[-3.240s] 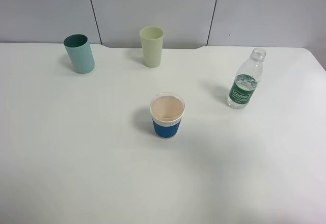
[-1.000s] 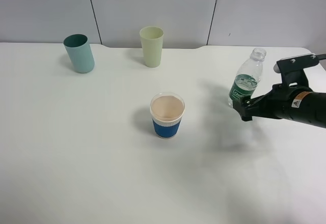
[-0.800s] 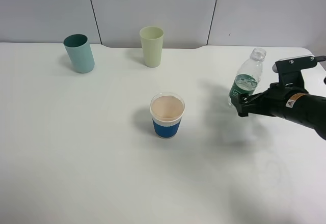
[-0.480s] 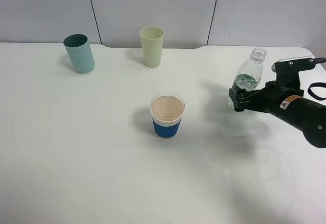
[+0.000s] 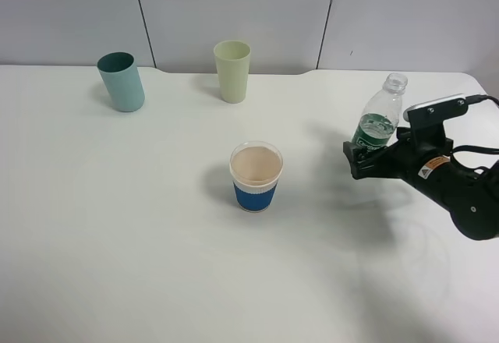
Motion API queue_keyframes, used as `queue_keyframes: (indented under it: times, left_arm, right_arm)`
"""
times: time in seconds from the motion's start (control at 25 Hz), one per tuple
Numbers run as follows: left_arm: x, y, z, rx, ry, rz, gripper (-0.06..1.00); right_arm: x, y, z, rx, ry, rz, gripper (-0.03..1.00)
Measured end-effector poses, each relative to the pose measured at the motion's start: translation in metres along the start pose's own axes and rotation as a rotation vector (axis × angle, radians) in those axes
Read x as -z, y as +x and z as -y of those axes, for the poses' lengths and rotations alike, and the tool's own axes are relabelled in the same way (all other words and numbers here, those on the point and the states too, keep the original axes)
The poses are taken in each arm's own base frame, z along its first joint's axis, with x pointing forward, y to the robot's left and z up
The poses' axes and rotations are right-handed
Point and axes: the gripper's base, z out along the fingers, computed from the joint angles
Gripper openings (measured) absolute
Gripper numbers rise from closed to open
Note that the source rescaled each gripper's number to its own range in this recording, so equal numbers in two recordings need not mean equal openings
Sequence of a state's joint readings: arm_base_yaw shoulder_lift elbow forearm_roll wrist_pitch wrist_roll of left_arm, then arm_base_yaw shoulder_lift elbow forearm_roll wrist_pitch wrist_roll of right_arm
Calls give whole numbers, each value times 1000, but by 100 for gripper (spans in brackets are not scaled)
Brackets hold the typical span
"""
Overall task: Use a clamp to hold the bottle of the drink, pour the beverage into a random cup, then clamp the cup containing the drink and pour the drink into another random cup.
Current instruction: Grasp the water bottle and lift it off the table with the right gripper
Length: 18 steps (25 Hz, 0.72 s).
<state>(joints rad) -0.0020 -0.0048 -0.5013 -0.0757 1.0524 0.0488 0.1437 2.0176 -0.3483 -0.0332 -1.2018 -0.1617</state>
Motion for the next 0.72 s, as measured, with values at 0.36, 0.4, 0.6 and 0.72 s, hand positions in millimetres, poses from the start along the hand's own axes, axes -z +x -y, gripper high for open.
queue_keyframes:
  times: [0.36,0.4,0.6,0.72]
  left_arm:
    - [0,0,0,0,0,0,100]
    - [0,0,0,0,0,0,100]
    - [0,0,0,-1,0,0,100]
    - [0,0,0,-1,0,0,100]
  right_arm:
    - [-12,-9,2,4,3,48,96]
    - [-13,-10,2,4,3,52,96]
    - [-13,-10,1,7,-3,55,85]
    - [-13,-10,1,7,-3,55,50]
